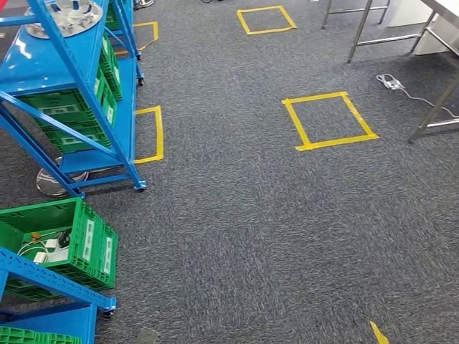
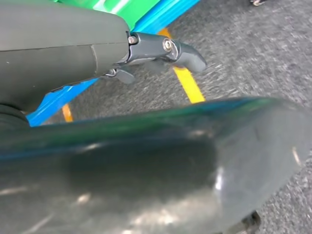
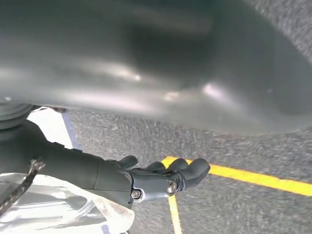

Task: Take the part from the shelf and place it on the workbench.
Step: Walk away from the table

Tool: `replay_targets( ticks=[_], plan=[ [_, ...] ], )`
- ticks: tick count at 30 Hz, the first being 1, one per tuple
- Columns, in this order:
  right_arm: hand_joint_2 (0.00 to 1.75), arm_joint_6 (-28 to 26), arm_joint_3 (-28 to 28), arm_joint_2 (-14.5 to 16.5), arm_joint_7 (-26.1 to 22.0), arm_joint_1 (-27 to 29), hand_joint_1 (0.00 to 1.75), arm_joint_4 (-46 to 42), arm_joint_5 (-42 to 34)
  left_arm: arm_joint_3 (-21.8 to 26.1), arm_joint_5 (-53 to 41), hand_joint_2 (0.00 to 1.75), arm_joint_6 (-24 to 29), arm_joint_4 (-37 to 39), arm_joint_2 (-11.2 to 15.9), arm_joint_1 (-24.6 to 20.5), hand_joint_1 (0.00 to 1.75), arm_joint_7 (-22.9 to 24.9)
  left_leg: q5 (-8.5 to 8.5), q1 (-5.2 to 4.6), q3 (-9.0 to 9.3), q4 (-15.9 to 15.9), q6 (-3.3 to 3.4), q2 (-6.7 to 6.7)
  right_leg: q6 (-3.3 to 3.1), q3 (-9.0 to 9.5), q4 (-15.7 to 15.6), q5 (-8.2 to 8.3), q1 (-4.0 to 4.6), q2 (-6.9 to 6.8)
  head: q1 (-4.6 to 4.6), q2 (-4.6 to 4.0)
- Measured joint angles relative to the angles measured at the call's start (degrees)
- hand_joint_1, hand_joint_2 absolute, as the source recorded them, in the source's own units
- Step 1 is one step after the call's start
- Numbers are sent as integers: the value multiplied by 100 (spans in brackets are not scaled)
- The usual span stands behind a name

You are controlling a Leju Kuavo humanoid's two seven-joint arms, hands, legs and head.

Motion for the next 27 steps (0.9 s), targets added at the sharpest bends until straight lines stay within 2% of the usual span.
replay_targets(
  ticks=[1,2,4,5,6,7,8,9,10,11,12,13,15,16,18,19,21,22,23,24,25,26,27],
  plan=[
    [0,-10,5,-11,-5,-13,0,19,0,0,-8,0,0,1,-4,8,0,3,24,17,17,-45,10,-62,25,1,39,-46,-10,94,0,0],
    [0,-16,9,-20,-13,-21,0,36,1,-1,-14,0,1,1,-10,4,0,5,52,39,35,-88,22,-124,47,-57,174,-137,-18,245,6,0],
    [0,-20,11,-46,-29,-15,0,72,2,-4,-25,0,-1,1,-25,-21,0,8,72,64,49,-123,43,-256,84,-383,815,-454,-40,576,22,0],
    [0,-19,12,-57,-35,-6,0,91,2,-6,-28,0,-2,1,-32,-31,0,8,70,67,47,-122,52,-330,100,-602,1216,-601,-48,640,26,0],
    [0,-17,12,-69,-41,3,0,107,1,-7,-31,0,-4,1,-37,-34,0,9,64,68,51,-121,55,-406,116,-788,1519,-670,-55,663,28,0],
    [0,-17,12,-81,-45,11,0,119,0,-8,-31,0,-5,1,-41,-32,0,11,57,71,60,-119,51,-486,128,-891,1625,-619,-64,671,27,0],
    [0,-18,12,-92,-50,15,0,127,-1,-8,-31,0,-6,1,-41,-30,0,14,49,78,75,-115,39,-568,141,-876,1489,-447,-76,678,27,0],
    [0,-18,12,-102,-54,18,0,134,-1,-9,-31,0,-10,1,-41,-30,0,16,34,88,96,-108,18,-654,155,-754,1144,-192,-95,719,28,0],
    [0,-18,12,-110,-57,20,0,143,-1,-10,-32,0,-15,1,-41,-31,0,16,16,96,111,-99,-13,-733,174,-594,758,12,-124,857,29,0],
    [0,-18,13,-115,-59,22,0,156,-1,-11,-34,0,-20,1,-40,-38,0,16,-4,99,113,-70,-46,-808,182,-439,411,148,-151,1011,30,0],
    [0,-18,15,-118,-62,26,0,169,1,-12,-38,0,-25,1,-39,-45,0,16,-14,104,100,-49,-82,-876,175,-328,195,208,-168,1141,28,0],
    [0,-18,17,-118,-63,28,0,181,1,-13,-42,0,-27,1,-38,-49,0,16,-13,109,78,-34,-115,-937,154,-281,128,186,-169,1224,27,0],
    [0,-19,20,-119,-67,29,0,197,1,-13,-47,0,-30,1,-36,-41,0,16,-3,131,40,-23,-168,-1042,70,-248,113,187,-149,1119,25,0],
    [0,-20,20,-120,-67,28,0,202,1,-14,-48,0,-31,1,-37,-34,0,16,-30,130,18,16,-192,-983,24,-234,103,188,-146,1046,20,0],
    [0,-24,21,-124,-68,35,0,209,0,-17,-55,0,-35,1,-37,-41,0,16,-237,123,-159,378,-239,-685,-70,-199,72,185,-142,872,-20,0],
    [0,-26,20,-125,-67,40,0,210,-2,-21,-59,0,-37,1,-38,-50,0,16,-406,121,-337,733,-258,-510,-104,-186,69,173,-124,779,-41,0],
    [0,-32,19,-126,-40,49,0,214,-11,-32,-64,0,-49,1,-36,-51,0,16,-676,136,-713,1464,-277,-376,-139,-169,69,144,-89,588,-56,0],
    [0,-40,19,-125,-21,49,0,216,-15,-36,-64,0,-54,1,-35,-38,0,15,-678,139,-803,1630,-273,-359,-147,-157,70,127,-75,501,-57,0],
    [0,-50,19,-124,0,46,0,219,-18,-39,-64,0,-59,1,-32,-22,0,14,-564,137,-774,1559,-257,-345,-148,-138,70,109,-64,423,-57,0],
    [0,-61,19,-122,11,43,0,222,-18,-39,-64,0,-60,1,-30,-7,0,13,-364,126,-638,1281,-228,-310,-144,-108,69,86,-54,350,-57,0],
    [0,-73,19,-117,20,41,0,227,-18,-39,-64,0,-60,1,-26,3,0,11,-155,103,-441,885,-188,-217,-136,-72,67,60,-47,281,-57,0],
    [0,-83,19,-112,24,41,0,234,-19,-39,-64,0,-59,1,-25,5,0,8,-23,63,-251,520,-146,-84,-116,-46,65,29,-34,215,-57,0],
    [0,-90,19,-107,25,42,0,240,-19,-40,-64,0,-59,1,-24,3,0,4,38,26,-113,254,-110,32,-92,-33,60,0,-22,152,-59,0]
  ],
)
